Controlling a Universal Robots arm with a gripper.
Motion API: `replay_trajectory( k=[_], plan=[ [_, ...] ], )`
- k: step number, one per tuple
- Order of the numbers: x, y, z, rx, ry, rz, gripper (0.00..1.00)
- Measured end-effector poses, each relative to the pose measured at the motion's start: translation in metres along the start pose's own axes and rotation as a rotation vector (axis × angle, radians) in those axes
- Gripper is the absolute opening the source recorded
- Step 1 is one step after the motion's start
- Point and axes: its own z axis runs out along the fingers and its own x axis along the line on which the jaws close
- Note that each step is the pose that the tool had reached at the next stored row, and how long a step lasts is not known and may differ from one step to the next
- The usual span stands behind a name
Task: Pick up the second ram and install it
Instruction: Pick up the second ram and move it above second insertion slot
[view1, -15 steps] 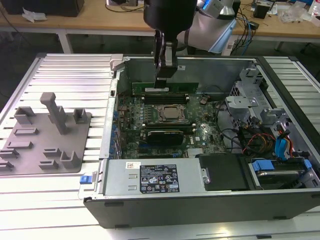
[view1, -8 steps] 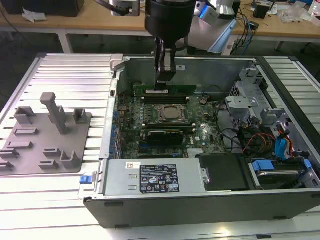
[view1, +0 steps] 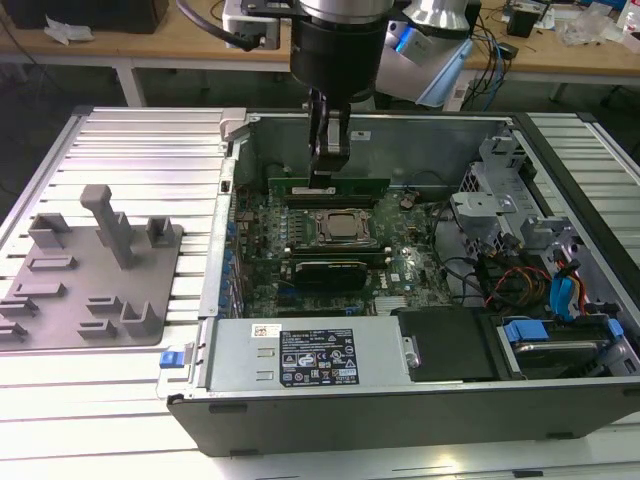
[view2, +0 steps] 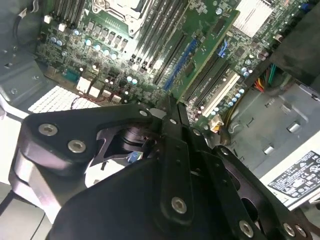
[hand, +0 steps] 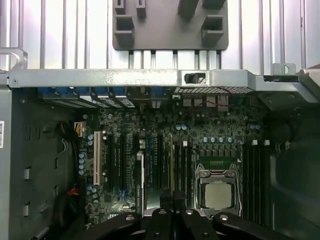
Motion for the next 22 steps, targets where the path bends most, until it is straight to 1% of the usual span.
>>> replay_trajectory(
  k=[1,3,6,7,8,9,12,15,16,20,22],
  plan=[
    [-0.0034,-0.0001,0.002,0.0,0.0002,0.0,0.09],
    [-0.0078,-0.0003,0.0074,0.0001,0.0,0.0,0.09],
    [-0.0118,-0.0005,0.0113,0.0,0.0001,0.0,0.09],
    [-0.013,-0.0006,0.0145,0.0001,-0.0001,0.0,0.09],
    [-0.0144,-0.001,0.0203,-0.0001,0.0002,0.0,0.09],
    [-0.0149,-0.0019,0.024,0.0,0.0002,0.0,0.09],
    [-0.0156,-0.008,0.0304,0.0001,0.0009,0.001,0.09],
    [-0.0158,-0.014,0.0347,0.0,0.0009,0.006,0.09],
    [-0.0179,-0.0149,0.0385,0.0001,0.0007,0.006,0.09],
    [-0.0241,-0.0156,0.0428,0.0,0.0008,0.006,0.09],
    [-0.0267,-0.0166,0.049,0.0001,0.0007,0.006,0.09]
  ],
)
